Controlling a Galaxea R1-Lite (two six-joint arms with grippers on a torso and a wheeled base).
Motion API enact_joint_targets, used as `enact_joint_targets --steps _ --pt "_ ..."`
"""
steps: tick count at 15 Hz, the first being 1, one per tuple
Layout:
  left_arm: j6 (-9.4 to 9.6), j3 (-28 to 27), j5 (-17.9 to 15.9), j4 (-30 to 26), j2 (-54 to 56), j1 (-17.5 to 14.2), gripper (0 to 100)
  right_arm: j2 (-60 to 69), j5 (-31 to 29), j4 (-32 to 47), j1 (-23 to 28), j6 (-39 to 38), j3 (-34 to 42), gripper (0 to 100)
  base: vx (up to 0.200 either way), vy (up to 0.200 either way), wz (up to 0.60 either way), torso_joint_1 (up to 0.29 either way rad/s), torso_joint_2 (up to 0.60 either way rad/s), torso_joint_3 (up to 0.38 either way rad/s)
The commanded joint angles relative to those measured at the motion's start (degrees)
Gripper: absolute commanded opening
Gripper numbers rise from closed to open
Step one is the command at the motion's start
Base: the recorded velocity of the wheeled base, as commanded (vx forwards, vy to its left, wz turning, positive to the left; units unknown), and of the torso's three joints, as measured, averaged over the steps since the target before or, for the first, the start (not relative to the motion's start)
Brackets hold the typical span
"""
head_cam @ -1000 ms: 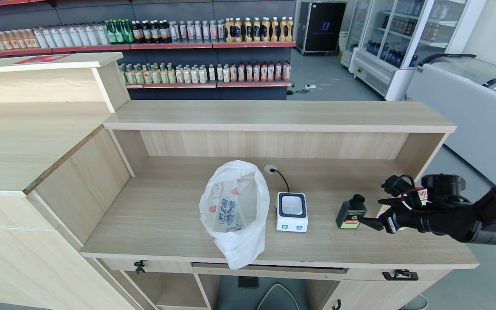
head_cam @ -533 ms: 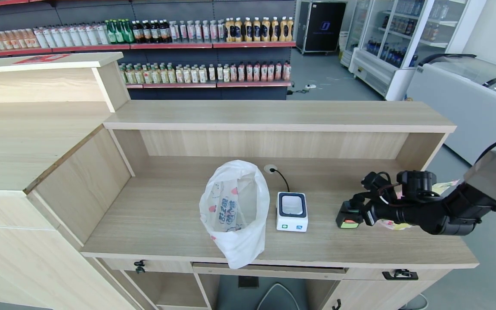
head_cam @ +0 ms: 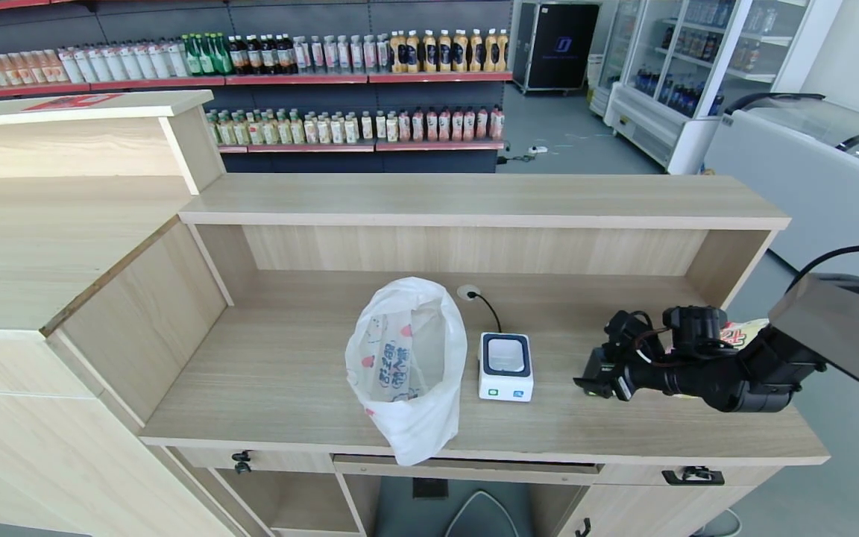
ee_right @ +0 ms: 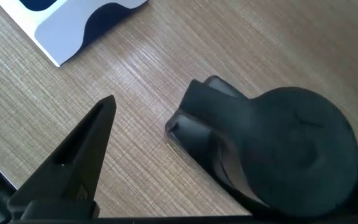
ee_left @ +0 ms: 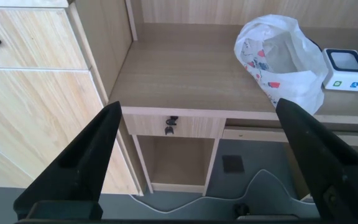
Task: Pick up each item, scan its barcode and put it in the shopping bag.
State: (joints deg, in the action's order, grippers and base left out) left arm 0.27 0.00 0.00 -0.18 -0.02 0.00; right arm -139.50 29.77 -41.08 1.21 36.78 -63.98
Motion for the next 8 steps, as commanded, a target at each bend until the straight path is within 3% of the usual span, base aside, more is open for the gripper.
enact_joint_targets --steps 1,5,8 --pt "0.0 0.0 0.0 0.01 0.02 0.0 100 -0.95 0.03 0.21 -0.06 1.19 -0.45 0 0.0 0.0 0.0 0.0 0.0 0.0" --pt "0.0 0.0 0.0 0.01 0.02 0.0 100 -0.78 0.11 0.3 -1.38 1.37 -0.8 0 0.0 0.0 0.0 0.0 0.0 0.0" --pt "0.0 0.0 0.0 0.01 0.02 0.0 100 7.13 -0.5 0.92 -0.24 1.37 0.52 0 0.0 0.0 0.0 0.0 0.0 0.0"
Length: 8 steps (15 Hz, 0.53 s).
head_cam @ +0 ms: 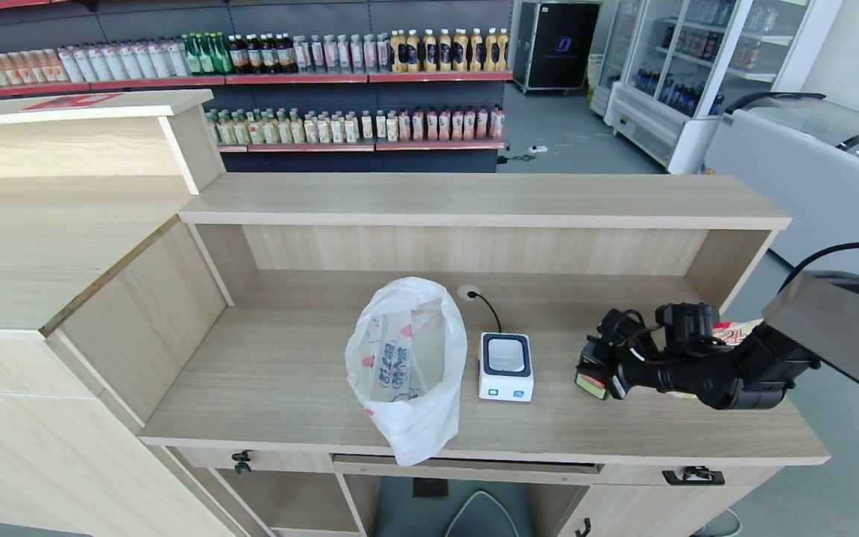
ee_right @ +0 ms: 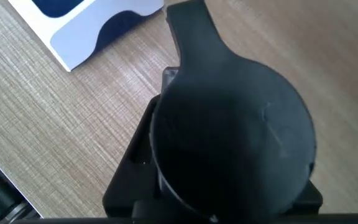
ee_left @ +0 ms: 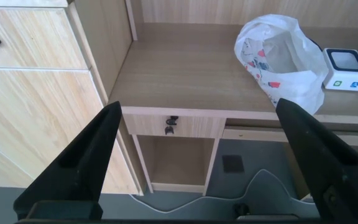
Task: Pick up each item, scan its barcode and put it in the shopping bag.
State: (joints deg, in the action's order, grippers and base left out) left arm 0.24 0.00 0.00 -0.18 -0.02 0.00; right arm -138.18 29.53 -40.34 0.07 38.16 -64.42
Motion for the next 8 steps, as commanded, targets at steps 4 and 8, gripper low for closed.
enact_joint_targets --steps 4,8 --pt "0.02 0.0 0.0 0.01 0.02 0.0 100 29.28 0.09 4.22 10.83 -0.01 13.61 0 0.0 0.0 0.0 0.0 0.0 0.0" --pt "0.02 0.0 0.0 0.01 0.02 0.0 100 51.43 1.94 0.79 13.64 10.62 26.71 0 0.0 0.0 0.0 0.0 0.0 0.0"
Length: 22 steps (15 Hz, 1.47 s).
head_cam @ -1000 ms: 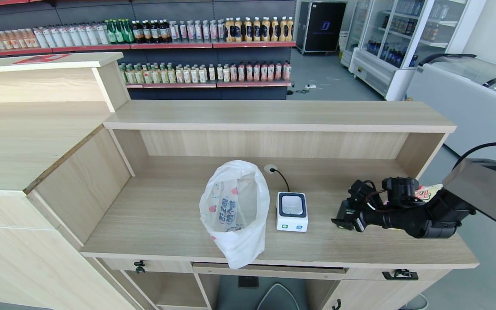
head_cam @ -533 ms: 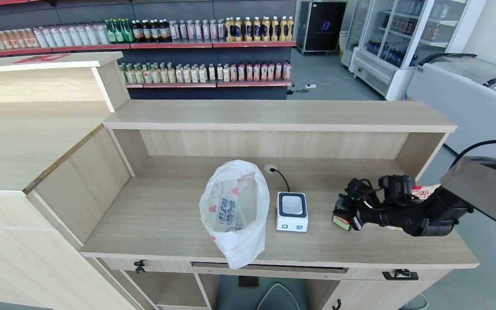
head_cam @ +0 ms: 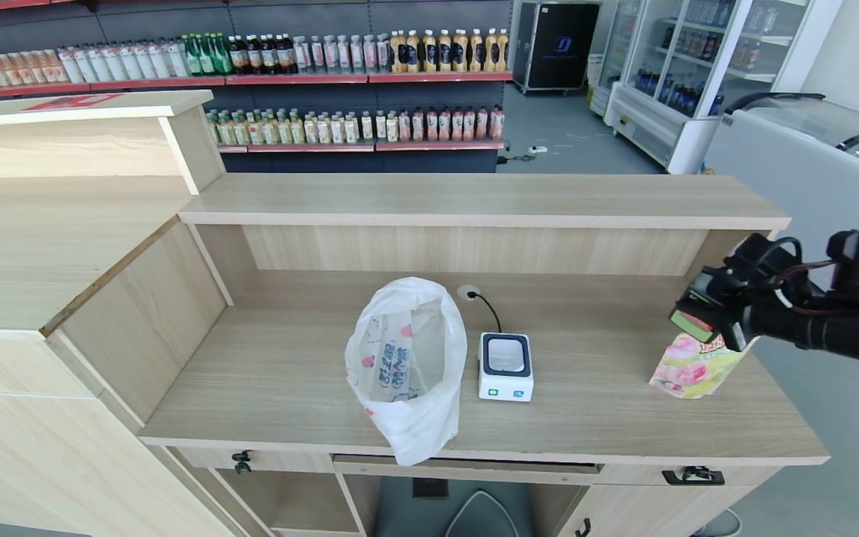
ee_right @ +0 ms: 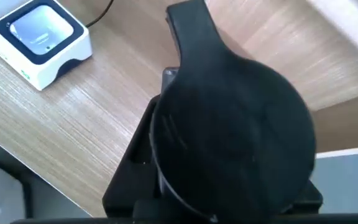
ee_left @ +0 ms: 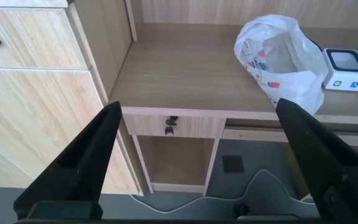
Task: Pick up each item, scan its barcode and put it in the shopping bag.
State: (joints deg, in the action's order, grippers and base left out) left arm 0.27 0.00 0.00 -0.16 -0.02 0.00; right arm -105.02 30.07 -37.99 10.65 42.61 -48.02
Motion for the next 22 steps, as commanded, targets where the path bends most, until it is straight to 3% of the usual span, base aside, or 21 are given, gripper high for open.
enact_joint_targets --steps 1,3,5,7,9,11,12,18,22 --pt "0.0 0.0 0.0 -0.02 0.02 0.0 100 21.26 3.06 -2.8 2.7 10.83 14.09 0 0.0 0.0 0.0 0.0 0.0 0.0" --pt "0.0 0.0 0.0 -0.02 0.02 0.0 100 24.51 11.06 -2.8 1.39 29.02 18.49 0 0.0 0.0 0.0 0.0 0.0 0.0" --pt "0.0 0.0 0.0 -0.02 0.02 0.0 100 25.04 16.95 -3.94 -4.06 51.35 17.96 0 0.0 0.0 0.0 0.0 0.0 0.0" --pt "0.0 0.0 0.0 -0.02 0.02 0.0 100 25.13 18.79 -8.68 -15.31 74.73 17.87 0 0.0 0.0 0.0 0.0 0.0 0.0" --pt "0.0 0.0 0.0 -0.02 0.02 0.0 100 21.97 18.35 -8.77 -28.23 90.28 18.31 0 0.0 0.0 0.0 0.0 0.0 0.0" --pt "0.0 0.0 0.0 -0.02 0.02 0.0 100 17.92 17.47 -8.86 -38.96 96.61 18.14 0 0.0 0.0 0.0 0.0 0.0 0.0" --pt "0.0 0.0 0.0 -0.02 0.02 0.0 100 18.1 16.86 -8.95 -41.94 97.58 17.61 0 0.0 0.0 0.0 0.0 0.0 0.0" --pt "0.0 0.0 0.0 -0.02 0.02 0.0 100 21.79 14.66 -8.95 -49.85 101.97 15.06 0 0.0 0.0 0.0 0.0 0.0 0.0" --pt "0.0 0.0 0.0 -0.02 0.02 0.0 100 25.22 15.54 -8.51 -51.61 103.38 16.11 0 0.0 0.0 0.0 0.0 0.0 0.0"
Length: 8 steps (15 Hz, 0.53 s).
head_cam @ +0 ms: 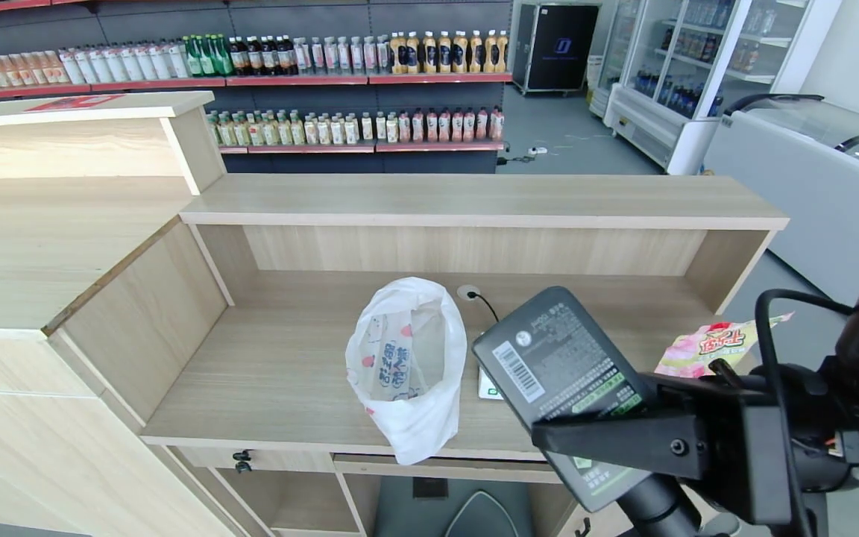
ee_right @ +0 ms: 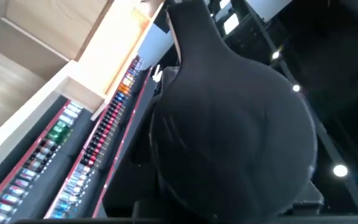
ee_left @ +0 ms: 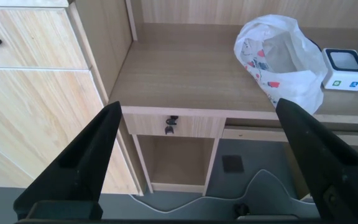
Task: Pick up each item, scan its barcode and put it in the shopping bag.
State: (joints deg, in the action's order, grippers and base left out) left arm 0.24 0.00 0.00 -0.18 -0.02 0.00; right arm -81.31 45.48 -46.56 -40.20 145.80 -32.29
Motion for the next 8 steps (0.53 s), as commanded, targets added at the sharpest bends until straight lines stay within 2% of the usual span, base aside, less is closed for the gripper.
enact_joint_targets --steps 1,8 --pt "0.02 0.0 0.0 0.01 0.02 0.0 100 1.77 0.4 0.06 -1.19 0.63 0.74 0 0.0 0.0 0.0 0.0 0.0 0.0" --pt "0.02 0.0 0.0 0.01 0.02 0.0 100 3.18 0.66 0.06 -3.65 5.02 1.27 0 0.0 0.0 0.0 0.0 0.0 0.0"
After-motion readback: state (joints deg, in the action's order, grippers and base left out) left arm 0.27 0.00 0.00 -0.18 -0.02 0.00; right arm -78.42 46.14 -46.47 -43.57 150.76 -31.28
